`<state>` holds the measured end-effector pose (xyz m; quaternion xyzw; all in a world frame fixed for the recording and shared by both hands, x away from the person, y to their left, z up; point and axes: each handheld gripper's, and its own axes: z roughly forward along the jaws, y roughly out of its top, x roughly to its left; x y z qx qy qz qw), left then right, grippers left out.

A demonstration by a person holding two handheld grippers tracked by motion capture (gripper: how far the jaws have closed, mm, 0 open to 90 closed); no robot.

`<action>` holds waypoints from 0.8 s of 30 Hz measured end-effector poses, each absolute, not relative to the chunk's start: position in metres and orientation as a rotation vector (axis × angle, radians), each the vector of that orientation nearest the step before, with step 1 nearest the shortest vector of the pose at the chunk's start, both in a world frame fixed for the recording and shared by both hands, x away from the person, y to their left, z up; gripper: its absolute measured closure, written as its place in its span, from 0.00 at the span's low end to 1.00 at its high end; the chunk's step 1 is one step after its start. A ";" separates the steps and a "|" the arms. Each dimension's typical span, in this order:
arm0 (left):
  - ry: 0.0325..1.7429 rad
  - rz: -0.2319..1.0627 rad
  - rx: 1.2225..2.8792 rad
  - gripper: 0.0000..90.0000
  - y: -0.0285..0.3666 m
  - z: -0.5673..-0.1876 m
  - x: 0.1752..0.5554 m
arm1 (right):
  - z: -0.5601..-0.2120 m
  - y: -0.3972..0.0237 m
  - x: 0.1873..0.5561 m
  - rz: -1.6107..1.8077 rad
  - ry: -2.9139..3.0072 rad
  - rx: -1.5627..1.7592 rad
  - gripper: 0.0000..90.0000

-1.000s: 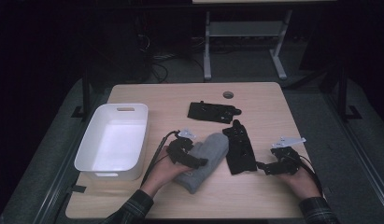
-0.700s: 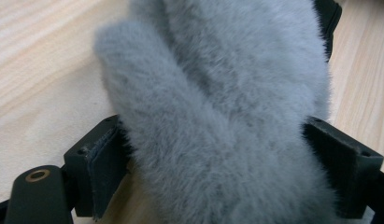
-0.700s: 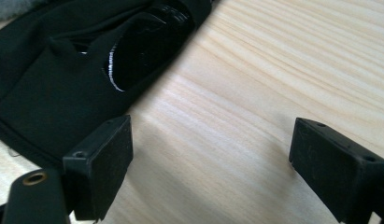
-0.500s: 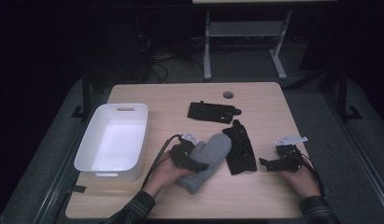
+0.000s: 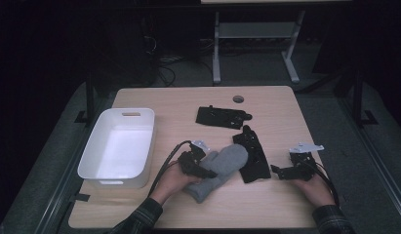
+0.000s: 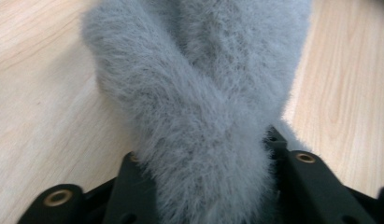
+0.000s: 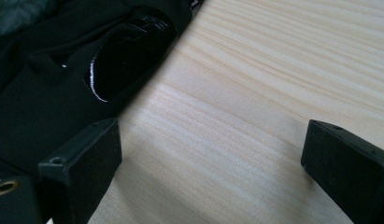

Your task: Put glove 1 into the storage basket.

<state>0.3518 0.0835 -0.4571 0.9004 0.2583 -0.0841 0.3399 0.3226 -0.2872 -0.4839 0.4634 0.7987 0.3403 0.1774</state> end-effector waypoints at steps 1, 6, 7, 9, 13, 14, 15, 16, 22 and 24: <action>0.672 -0.219 2.344 0.72 0.083 -0.457 0.352 | -0.484 -0.287 0.323 0.963 2.260 1.311 0.05; 0.687 -0.222 2.330 0.77 0.087 -0.452 0.352 | -0.484 -0.287 0.323 0.962 2.260 1.313 0.05; 0.691 -0.217 2.329 0.77 0.088 -0.450 0.351 | -0.484 -0.287 0.323 0.962 2.260 1.313 0.05; 0.683 -0.197 2.335 0.79 0.088 -0.446 0.349 | -0.484 -0.287 0.323 0.962 2.260 1.313 0.05; 0.673 -0.193 2.337 0.80 0.090 -0.437 0.347 | -0.484 -0.287 0.323 0.962 2.260 1.315 0.05; 0.673 -0.184 2.333 0.80 0.091 -0.434 0.346 | -0.484 -0.287 0.323 0.961 2.260 1.314 0.05; 0.665 -0.171 2.339 0.80 0.092 -0.431 0.345 | -0.484 -0.287 0.323 0.961 2.260 1.314 0.05; 0.672 -0.165 2.333 0.80 0.093 -0.428 0.344 | -0.484 -0.287 0.323 0.961 2.260 1.313 0.05; 0.692 -0.143 2.296 0.80 0.103 -0.409 0.344 | -0.484 -0.287 0.323 0.959 2.262 1.315 0.05; 0.694 -0.128 2.288 0.80 0.107 -0.401 0.344 | -0.484 -0.288 0.323 0.959 2.261 1.313 0.05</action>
